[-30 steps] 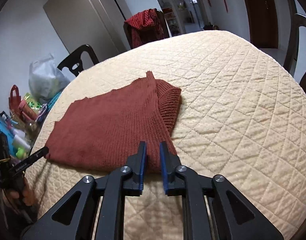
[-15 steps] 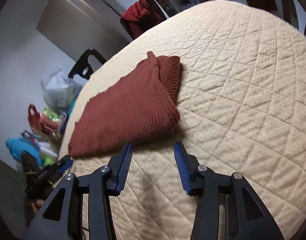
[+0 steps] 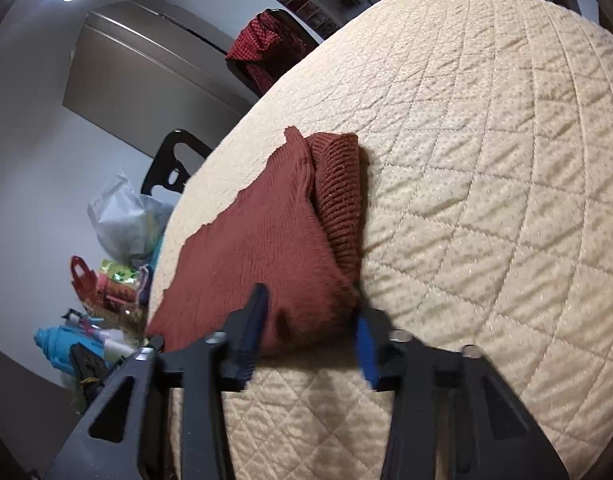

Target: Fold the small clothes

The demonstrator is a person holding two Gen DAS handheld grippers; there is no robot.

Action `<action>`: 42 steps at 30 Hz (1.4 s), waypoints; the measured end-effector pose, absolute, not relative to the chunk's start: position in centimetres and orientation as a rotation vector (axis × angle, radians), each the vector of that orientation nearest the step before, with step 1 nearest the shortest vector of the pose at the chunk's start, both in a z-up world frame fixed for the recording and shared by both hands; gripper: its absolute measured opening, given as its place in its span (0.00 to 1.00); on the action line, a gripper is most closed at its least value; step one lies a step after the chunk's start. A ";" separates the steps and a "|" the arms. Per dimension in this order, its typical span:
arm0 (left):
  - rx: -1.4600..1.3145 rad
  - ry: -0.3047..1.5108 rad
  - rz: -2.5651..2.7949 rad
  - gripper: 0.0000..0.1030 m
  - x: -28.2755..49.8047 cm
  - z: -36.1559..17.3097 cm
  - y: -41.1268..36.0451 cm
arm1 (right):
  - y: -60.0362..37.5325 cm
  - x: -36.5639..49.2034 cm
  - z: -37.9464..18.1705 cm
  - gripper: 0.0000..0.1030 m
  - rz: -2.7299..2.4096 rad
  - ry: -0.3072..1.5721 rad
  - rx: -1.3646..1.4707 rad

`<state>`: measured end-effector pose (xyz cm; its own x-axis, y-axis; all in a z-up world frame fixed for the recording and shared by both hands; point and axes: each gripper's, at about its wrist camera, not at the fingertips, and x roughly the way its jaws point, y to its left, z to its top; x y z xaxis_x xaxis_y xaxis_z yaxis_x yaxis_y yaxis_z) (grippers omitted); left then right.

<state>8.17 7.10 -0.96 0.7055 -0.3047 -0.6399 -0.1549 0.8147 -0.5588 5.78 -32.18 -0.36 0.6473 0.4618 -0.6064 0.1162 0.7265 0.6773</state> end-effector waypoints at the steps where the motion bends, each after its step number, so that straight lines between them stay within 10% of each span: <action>1: -0.624 0.798 -0.089 0.24 8.3 -1.0 7.1 | -32.2 5.9 -0.5 0.19 0.224 0.867 0.754; 5: -0.569 0.785 -0.122 0.10 7.7 0.0 6.5 | -32.3 5.3 0.1 0.16 0.242 0.859 0.741; 24: -0.528 0.788 -0.198 0.10 0.0 0.8 6.3 | -32.4 -3.1 1.8 0.16 0.273 0.903 0.654; 42: -0.433 0.704 -0.159 0.26 0.6 3.5 7.2 | -26.1 -4.0 5.8 0.21 0.328 0.790 0.351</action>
<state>0.56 7.21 3.53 0.7545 -0.2847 -0.5913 -0.0023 0.8998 -0.4363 -4.03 -26.15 5.82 0.6594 0.4121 -0.6288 -0.1538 0.8927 0.4237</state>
